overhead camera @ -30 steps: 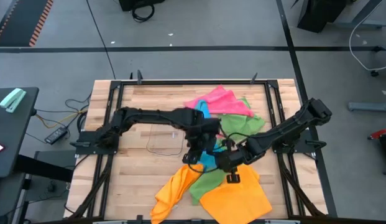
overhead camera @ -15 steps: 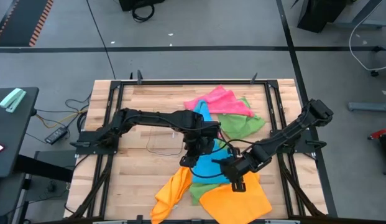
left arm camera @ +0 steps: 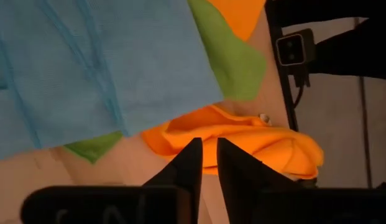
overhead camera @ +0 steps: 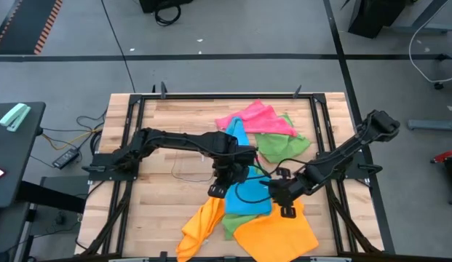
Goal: Fold microfiber towels
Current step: Fold the left blue towel
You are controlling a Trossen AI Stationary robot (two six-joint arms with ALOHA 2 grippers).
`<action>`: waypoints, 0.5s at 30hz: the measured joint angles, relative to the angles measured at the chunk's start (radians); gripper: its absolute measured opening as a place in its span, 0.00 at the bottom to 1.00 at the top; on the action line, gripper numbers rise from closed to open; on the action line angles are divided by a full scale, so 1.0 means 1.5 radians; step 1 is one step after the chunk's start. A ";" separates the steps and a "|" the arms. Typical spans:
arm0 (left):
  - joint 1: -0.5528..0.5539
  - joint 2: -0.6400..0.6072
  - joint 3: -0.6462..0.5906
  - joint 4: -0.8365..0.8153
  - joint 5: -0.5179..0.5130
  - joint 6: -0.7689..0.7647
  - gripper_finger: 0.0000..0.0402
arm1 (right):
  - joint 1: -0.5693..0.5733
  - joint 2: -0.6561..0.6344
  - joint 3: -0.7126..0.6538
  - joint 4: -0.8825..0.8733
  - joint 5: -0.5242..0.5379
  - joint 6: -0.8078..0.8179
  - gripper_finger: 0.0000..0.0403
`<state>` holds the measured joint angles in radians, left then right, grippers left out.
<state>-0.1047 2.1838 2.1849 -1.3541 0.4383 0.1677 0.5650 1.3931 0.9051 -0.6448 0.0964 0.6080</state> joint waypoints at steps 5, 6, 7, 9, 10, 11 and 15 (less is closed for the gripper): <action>0.001 0.003 -0.001 0.013 -0.015 -0.006 0.10 | 0.031 -0.050 -0.069 0.005 0.001 0.000 0.35; 0.002 0.003 -0.001 0.016 -0.021 -0.014 0.09 | 0.036 -0.059 -0.079 0.005 0.001 0.005 0.35; 0.003 0.003 -0.001 0.017 -0.028 -0.020 0.09 | 0.040 -0.066 -0.087 0.005 0.001 0.012 0.35; 0.007 0.002 -0.001 0.017 -0.039 -0.037 0.09 | 0.041 -0.082 -0.102 0.018 0.001 0.017 0.35; 0.009 0.000 -0.001 0.017 -0.045 -0.048 0.09 | 0.039 -0.092 -0.110 0.028 0.001 0.018 0.35; 0.011 -0.004 -0.001 0.020 -0.052 -0.057 0.09 | 0.036 -0.103 -0.117 0.045 0.004 0.017 0.35; 0.011 -0.025 -0.001 0.026 -0.086 -0.089 0.09 | 0.025 -0.146 -0.135 0.084 0.040 0.007 0.35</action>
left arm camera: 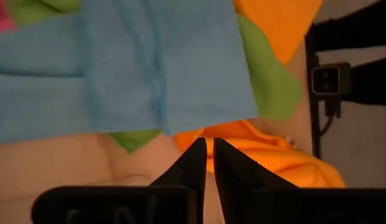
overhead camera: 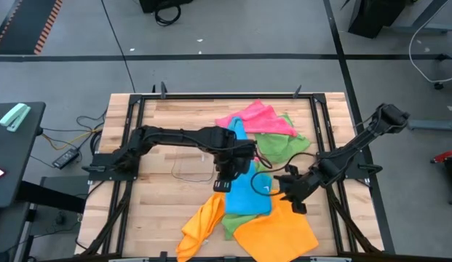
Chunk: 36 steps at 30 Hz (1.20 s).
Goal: Fold microfiber towels
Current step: Fold the left blue towel
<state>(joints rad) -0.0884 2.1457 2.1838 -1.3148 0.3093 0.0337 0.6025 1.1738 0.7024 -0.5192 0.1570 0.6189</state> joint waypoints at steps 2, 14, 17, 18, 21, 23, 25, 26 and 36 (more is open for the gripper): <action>-0.008 -0.009 0.000 0.005 -0.038 0.000 0.09 | -0.006 -0.020 -0.011 0.000 0.014 -0.010 0.35; -0.045 -0.012 -0.126 0.215 -0.124 -0.095 0.03 | -0.050 -0.038 -0.092 0.142 0.026 -0.048 0.44; -0.054 -0.012 -0.157 0.270 -0.125 -0.129 0.04 | -0.060 -0.018 -0.089 0.159 0.057 -0.096 0.45; -0.060 -0.012 -0.165 0.290 -0.127 -0.139 0.04 | -0.066 -0.008 -0.089 0.176 0.058 -0.108 0.45; -0.080 -0.012 -0.187 0.343 -0.137 -0.163 0.04 | -0.080 0.021 -0.088 0.234 0.057 -0.120 0.45; -0.095 -0.012 -0.200 0.360 -0.145 -0.183 0.03 | -0.086 0.045 -0.088 0.260 0.058 -0.120 0.45; -0.109 -0.011 -0.205 0.370 -0.147 -0.207 0.03 | -0.091 0.061 -0.088 0.265 0.069 -0.120 0.44; -0.117 -0.012 -0.205 0.376 -0.147 -0.216 0.02 | -0.095 0.070 -0.087 0.266 0.080 -0.119 0.44; -0.203 -0.020 -0.206 0.379 -0.185 -0.258 0.04 | -0.133 0.112 -0.051 0.270 0.066 -0.156 0.44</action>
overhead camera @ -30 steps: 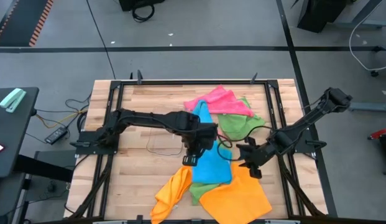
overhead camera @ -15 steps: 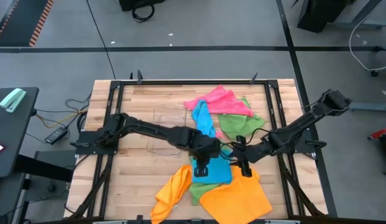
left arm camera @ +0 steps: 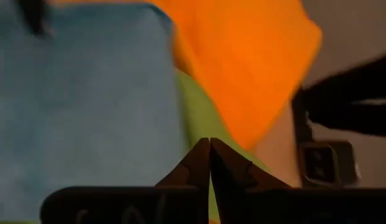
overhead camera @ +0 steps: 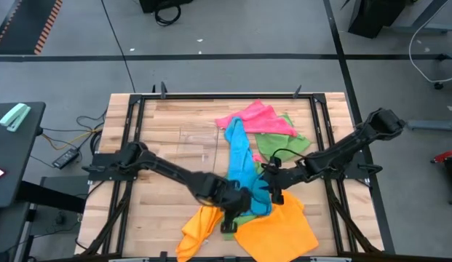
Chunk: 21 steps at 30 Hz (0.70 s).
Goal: Fold microfiber towels
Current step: Fold the left blue towel
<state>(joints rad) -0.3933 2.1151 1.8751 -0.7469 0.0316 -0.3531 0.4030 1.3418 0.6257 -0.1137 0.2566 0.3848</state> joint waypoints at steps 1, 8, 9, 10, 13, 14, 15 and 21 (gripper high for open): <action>-0.009 0.000 0.000 -0.004 0.001 -0.003 0.04 | -0.006 0.005 0.005 0.000 -0.009 -0.017 0.44; -0.040 0.000 0.000 -0.012 -0.002 -0.097 0.03 | -0.056 0.041 0.012 -0.002 -0.064 -0.073 0.44; -0.043 0.000 0.000 -0.023 -0.002 -0.107 0.04 | -0.059 0.044 0.013 -0.002 -0.066 -0.087 0.44; -0.044 0.000 0.000 -0.035 -0.002 -0.113 0.05 | -0.062 0.046 0.013 -0.005 -0.067 -0.104 0.44; -0.041 0.000 0.000 -0.046 0.000 -0.124 0.08 | -0.069 0.054 0.013 -0.005 -0.098 -0.155 0.44; -0.039 0.000 0.000 -0.046 0.000 -0.124 0.09 | -0.071 0.058 0.013 -0.008 -0.111 -0.170 0.44; -0.036 -0.001 0.000 -0.048 0.000 -0.124 0.09 | -0.073 0.064 0.013 -0.010 -0.121 -0.180 0.44; -0.020 -0.005 0.000 -0.055 -0.002 -0.122 0.09 | -0.081 0.079 0.013 -0.010 -0.145 -0.177 0.39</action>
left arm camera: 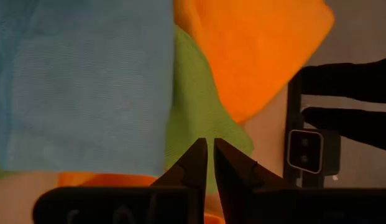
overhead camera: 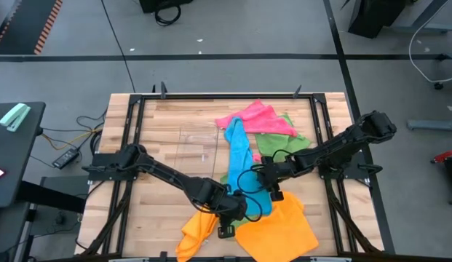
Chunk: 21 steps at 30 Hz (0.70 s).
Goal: Fold microfiber towels
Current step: Fold the left blue towel
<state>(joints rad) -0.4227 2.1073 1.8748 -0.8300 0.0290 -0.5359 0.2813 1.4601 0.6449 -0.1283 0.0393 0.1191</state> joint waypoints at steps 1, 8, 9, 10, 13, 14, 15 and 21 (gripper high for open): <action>0.001 -0.001 0.000 -0.001 0.000 -0.002 0.08 | 0.000 -0.004 0.000 -0.004 -0.003 -0.004 0.38; 0.014 -0.002 0.000 -0.004 0.001 -0.005 0.05 | 0.002 -0.041 0.000 -0.019 -0.005 -0.010 0.29; 0.017 -0.002 0.000 -0.004 0.001 -0.002 0.05 | 0.002 -0.041 0.000 -0.026 -0.006 -0.010 0.28; 0.020 -0.002 0.000 -0.004 0.000 0.000 0.05 | 0.002 -0.040 0.000 -0.033 -0.010 -0.010 0.26; 0.027 -0.002 0.000 -0.002 0.000 0.002 0.05 | 0.002 -0.027 0.000 -0.040 -0.022 -0.009 0.21; 0.028 -0.002 0.000 -0.002 0.000 0.003 0.05 | 0.002 -0.024 0.000 -0.038 -0.023 -0.007 0.20; 0.030 -0.002 0.000 0.000 0.000 0.004 0.06 | 0.002 -0.021 0.000 -0.037 -0.023 -0.007 0.19; 0.031 -0.002 0.000 0.003 0.001 0.004 0.07 | 0.002 -0.019 0.000 -0.037 -0.026 0.011 0.12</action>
<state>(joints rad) -0.3759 2.1040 1.8748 -0.8254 0.0299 -0.5301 0.2836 1.4315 0.6445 -0.1837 0.0008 0.1352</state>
